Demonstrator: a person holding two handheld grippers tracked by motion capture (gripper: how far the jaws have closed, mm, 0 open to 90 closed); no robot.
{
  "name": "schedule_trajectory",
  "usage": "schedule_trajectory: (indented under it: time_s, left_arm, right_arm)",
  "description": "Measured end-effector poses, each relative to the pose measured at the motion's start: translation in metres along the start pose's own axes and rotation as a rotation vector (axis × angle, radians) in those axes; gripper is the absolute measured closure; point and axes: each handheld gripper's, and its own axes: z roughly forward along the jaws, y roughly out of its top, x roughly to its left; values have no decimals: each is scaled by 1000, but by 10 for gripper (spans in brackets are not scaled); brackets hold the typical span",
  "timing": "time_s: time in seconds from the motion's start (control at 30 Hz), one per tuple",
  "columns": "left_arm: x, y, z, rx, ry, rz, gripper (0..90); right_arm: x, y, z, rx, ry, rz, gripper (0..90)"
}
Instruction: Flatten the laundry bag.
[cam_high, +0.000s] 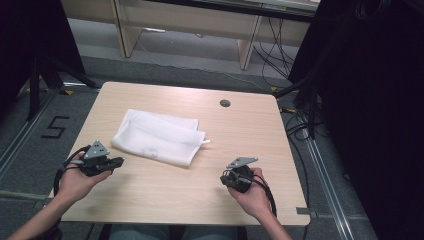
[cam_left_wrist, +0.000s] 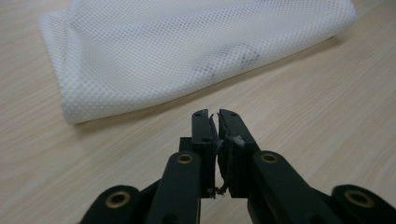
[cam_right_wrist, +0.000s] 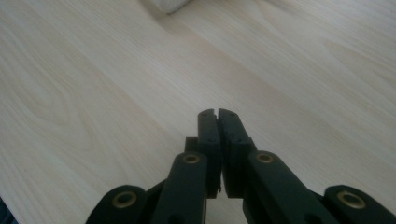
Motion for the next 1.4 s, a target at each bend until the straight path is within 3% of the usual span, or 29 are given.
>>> schedule_trajectory:
  time_s: [0.07, 0.1, 0.17, 0.23, 0.3, 0.33, 0.43, 0.67, 0.83, 0.93, 0.97, 1.0, 1.03, 1.1, 1.13, 1.17, 1.2, 1.4]
  left_arm:
    - [2, 0, -4, 9, 13, 30, 870]
    - [1, 0, -3, -13, 19, 1, 881]
    - [4, 2, -6, 6, 18, 22, 893]
    - [3, 2, -4, -20, 18, -8, 893]
    - [4, 3, -3, -5, 15, -2, 892]
    - [5, 4, -3, 1, 18, 8, 892]
    - [4, 7, 2, -14, 18, -23, 894]
    - [-11, 25, 17, -8, -20, 36, 893]
    - [-20, 47, 39, 10, -24, 88, 886]
    - [-21, 54, 49, 14, -17, 92, 877]
    - [-19, 58, 54, 41, -22, 112, 877]
    - [-20, 60, 61, 29, -18, 95, 872]
    - [-16, 65, 67, 68, -18, 135, 867]
    - [-13, 67, 73, 86, -20, 141, 872]
    - [-13, 68, 78, 86, -17, 122, 875]
    - [-12, 69, 82, 95, -16, 115, 882]
    - [-11, 70, 86, 101, -14, 124, 882]
    - [-12, 68, 113, 137, 5, 91, 877]
  right_arm:
    - [1, 1, 1, 6, 3, -15, 900]
    - [3, 3, 2, 10, 10, -3, 900]
    - [5, 6, 9, 13, 11, -28, 900]
    - [6, 7, 9, 22, 19, -19, 900]
    - [7, 7, 14, 6, 17, -31, 900]
    - [6, 8, 13, 28, 24, -34, 900]
    - [5, 8, 13, 3, 25, -12, 900]
    - [5, 8, 11, 13, 28, -6, 892]
    - [4, 8, 12, 11, 24, -4, 867]
    - [3, 8, 12, 3, 24, -11, 858]
    - [3, 8, 12, 3, 24, -11, 858]
    - [3, 8, 12, -1, 23, -10, 856]
    - [3, 8, 11, -2, 25, -9, 852]
    - [4, 8, 11, 1, 29, 1, 851]
    - [3, 7, 11, -3, 24, -12, 850]
    - [4, 7, 11, 4, 29, 5, 849]
    - [4, 7, 11, 4, 29, 5, 849]
    - [4, 7, 12, 0, 29, -2, 845]
